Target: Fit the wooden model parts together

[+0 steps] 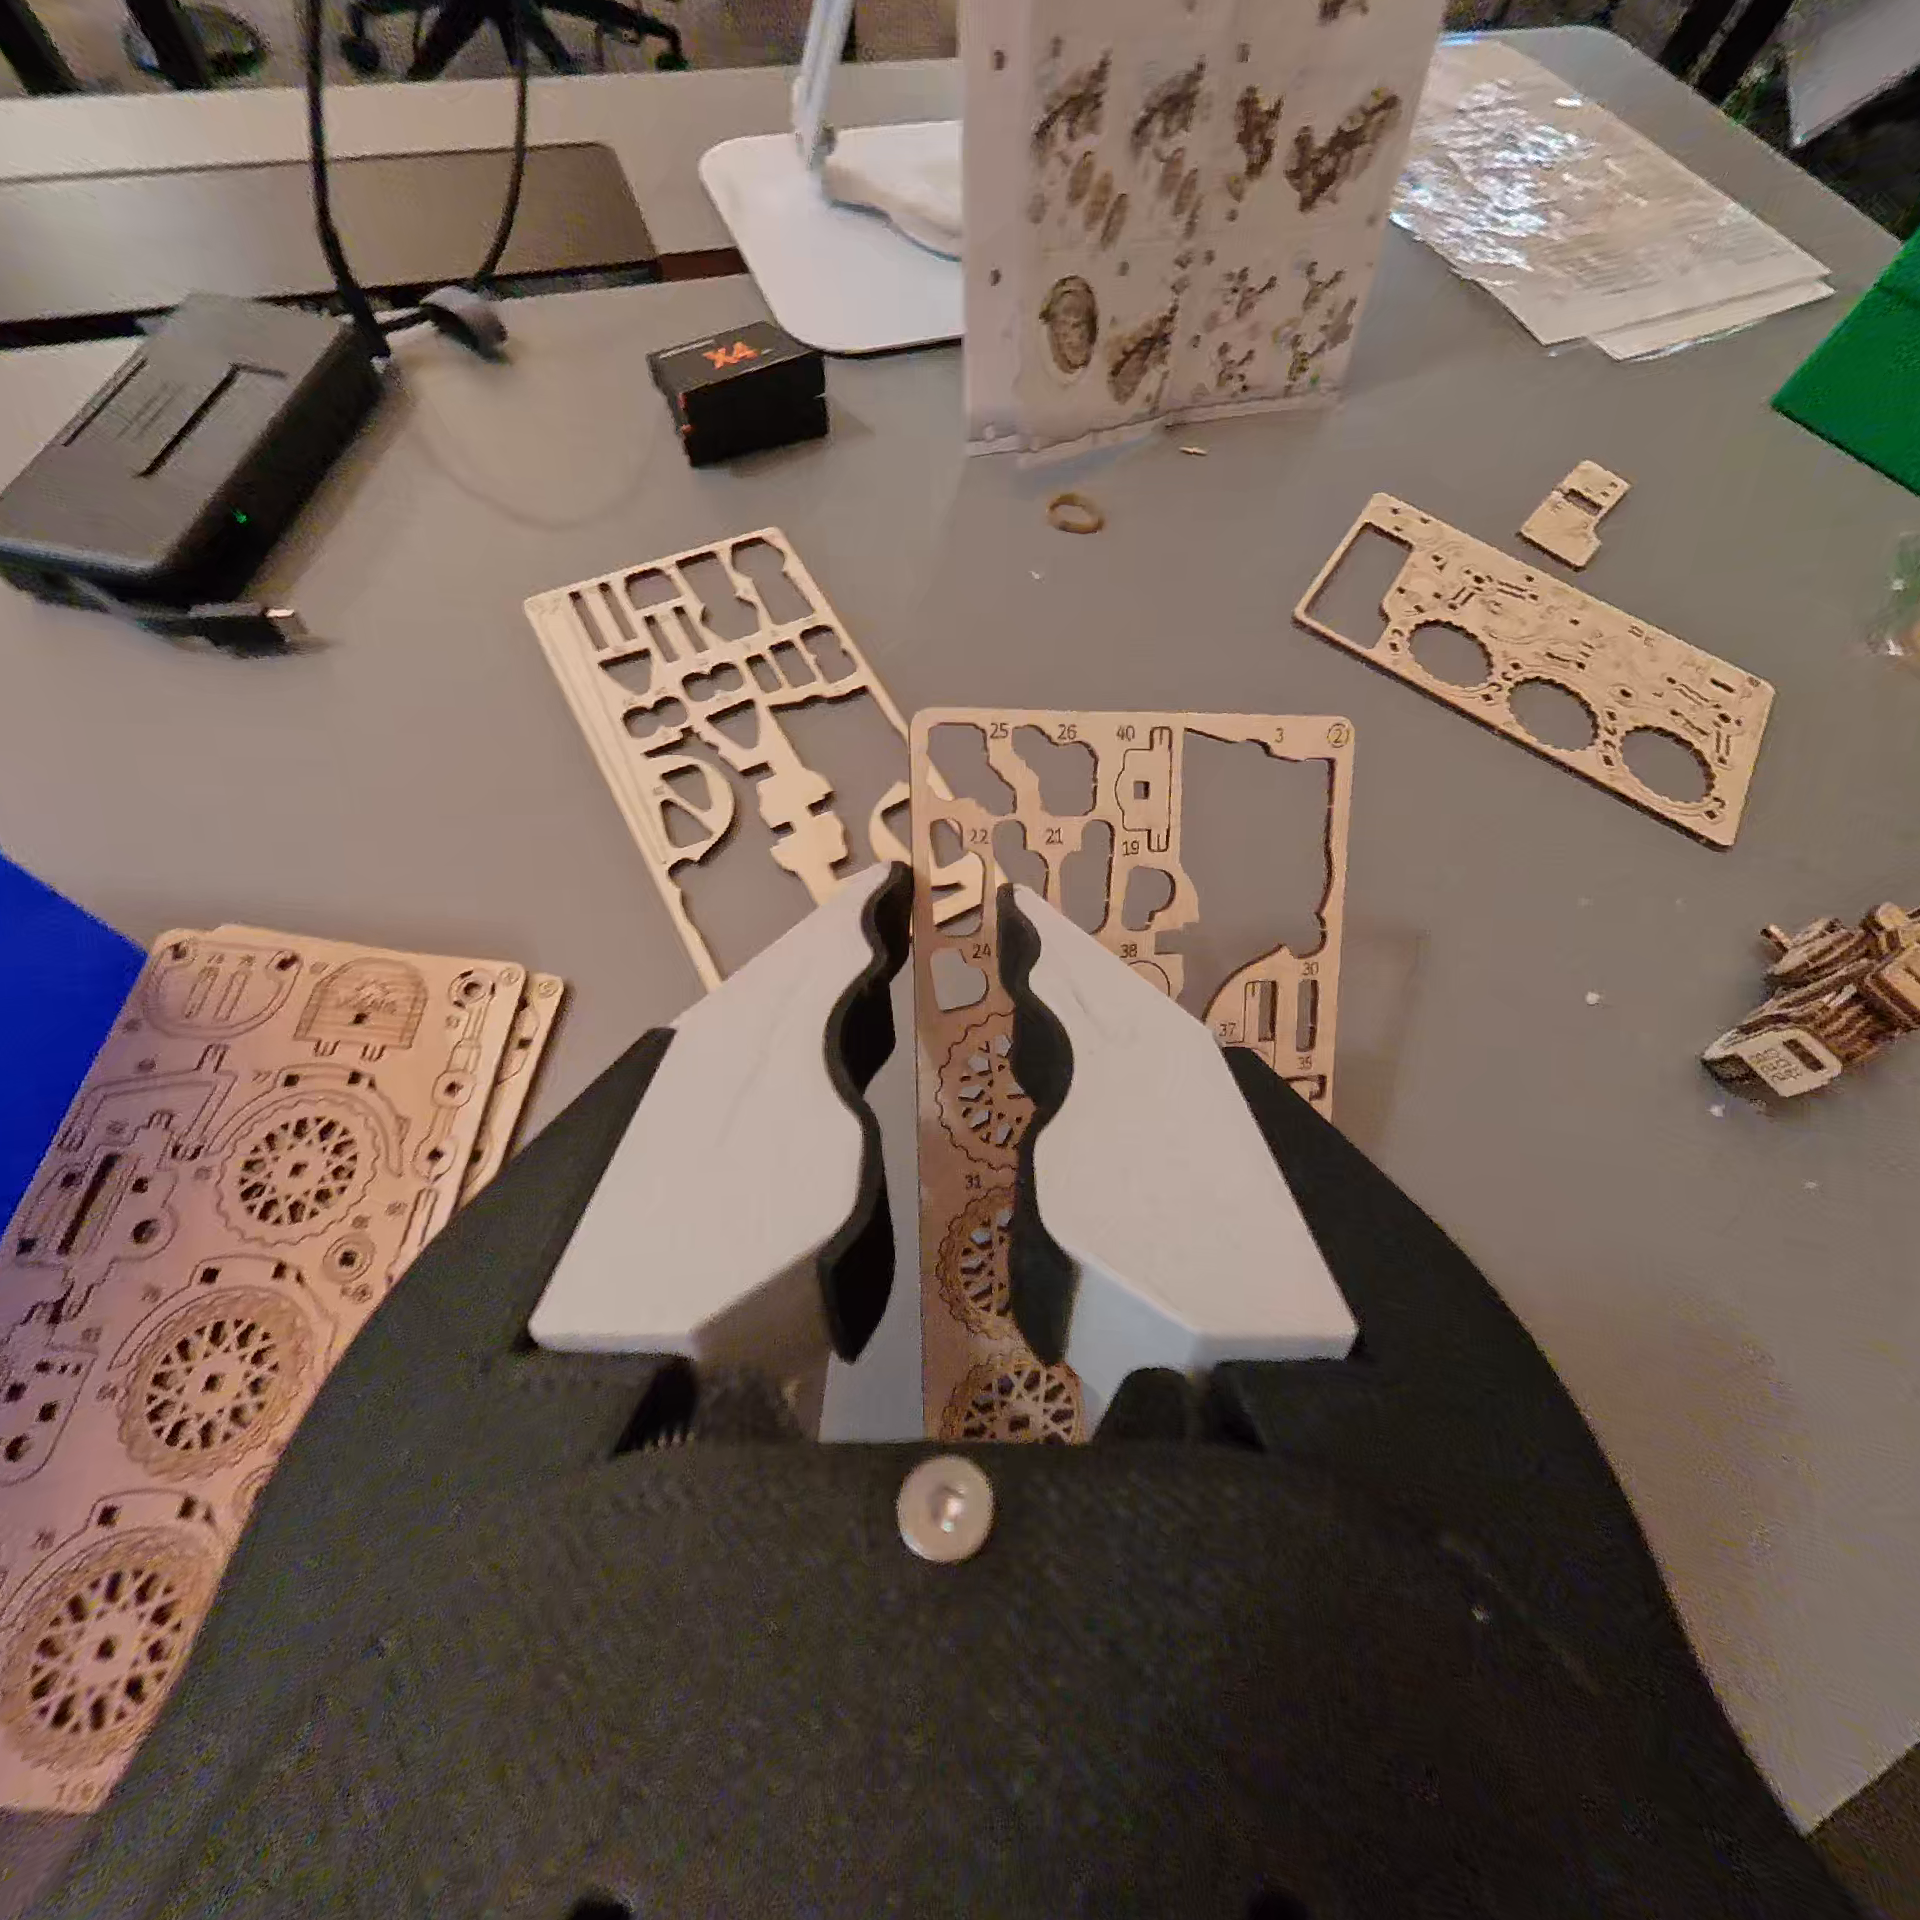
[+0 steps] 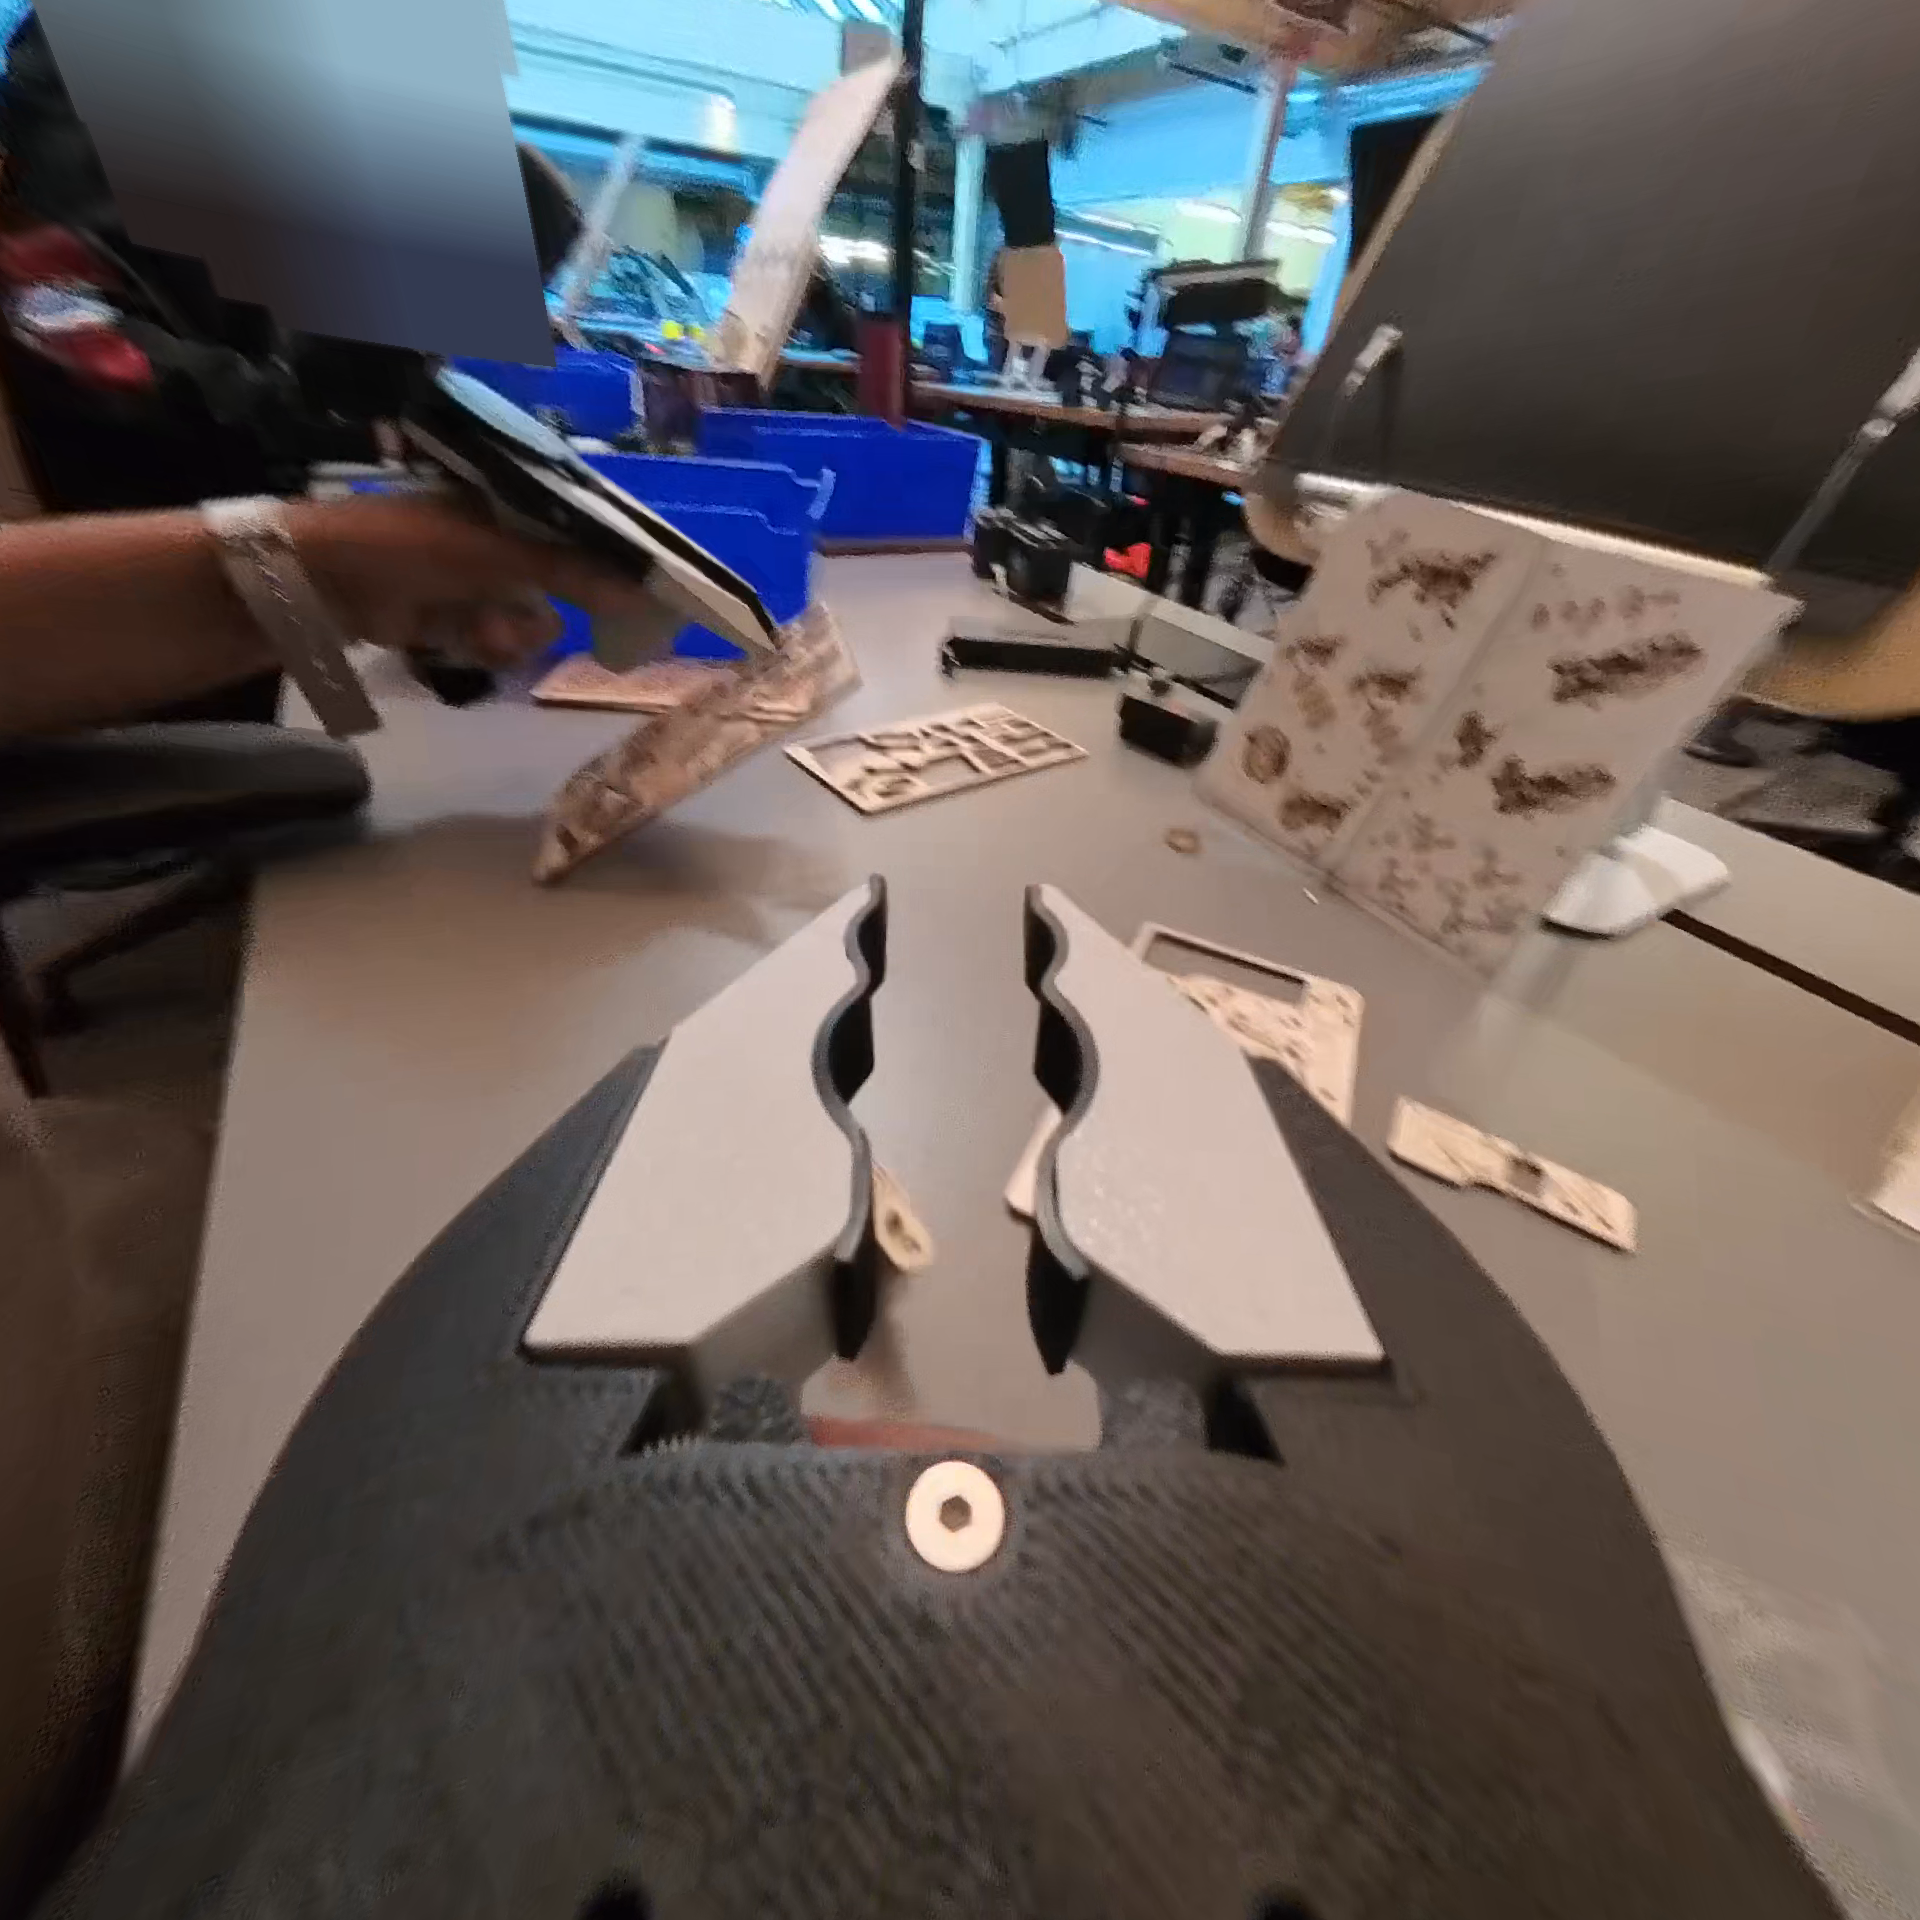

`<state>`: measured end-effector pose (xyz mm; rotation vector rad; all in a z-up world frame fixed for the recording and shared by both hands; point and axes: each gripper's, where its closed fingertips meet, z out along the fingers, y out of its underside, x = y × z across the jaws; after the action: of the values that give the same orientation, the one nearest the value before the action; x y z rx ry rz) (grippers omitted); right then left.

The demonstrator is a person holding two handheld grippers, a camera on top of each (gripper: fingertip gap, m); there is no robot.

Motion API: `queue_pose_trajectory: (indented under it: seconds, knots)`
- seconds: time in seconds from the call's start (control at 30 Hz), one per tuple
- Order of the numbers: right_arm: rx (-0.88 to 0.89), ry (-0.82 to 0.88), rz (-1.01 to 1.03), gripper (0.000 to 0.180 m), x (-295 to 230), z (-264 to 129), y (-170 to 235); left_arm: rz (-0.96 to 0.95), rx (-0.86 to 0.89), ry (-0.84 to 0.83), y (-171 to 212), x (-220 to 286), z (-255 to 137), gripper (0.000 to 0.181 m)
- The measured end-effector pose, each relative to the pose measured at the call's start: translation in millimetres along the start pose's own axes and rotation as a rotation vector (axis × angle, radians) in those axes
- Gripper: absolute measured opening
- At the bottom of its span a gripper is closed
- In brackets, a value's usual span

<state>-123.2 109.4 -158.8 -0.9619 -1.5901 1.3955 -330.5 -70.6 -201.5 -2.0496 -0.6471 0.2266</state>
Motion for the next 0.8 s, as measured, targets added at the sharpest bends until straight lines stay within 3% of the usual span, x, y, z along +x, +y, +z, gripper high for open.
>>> queue_pose_trajectory:
  seconds: [0.2,0.43,0.57,0.63,0.7,0.8]
  knots:
    - [-0.105,-0.052,-0.038,0.036,-10.4,53.0,-10.6,0.049,0.048,0.051,-17.5,25.9,7.7,0.015]
    - [-0.344,-0.302,0.387,0.072,-7.4,131.1,22.1,0.022,0.137,0.118,-40.4,47.3,23.3,0.014]
    - [-0.336,-0.408,0.558,0.058,-12.7,151.5,25.7,-0.007,0.161,0.193,-51.7,64.7,37.6,0.014]
    - [-0.321,-0.45,0.575,0.04,-14.2,154.1,23.3,-0.008,0.181,0.234,-59.9,75.8,47.5,0.014]
    - [-0.284,-0.458,0.587,0.009,-6.1,153.5,16.2,0.008,0.185,0.297,-69.2,91.5,60.8,0.014]
    - [-0.22,-0.418,0.607,0.001,22.3,147.7,3.5,0.028,0.242,0.363,-93.8,104.7,74.3,0.016]
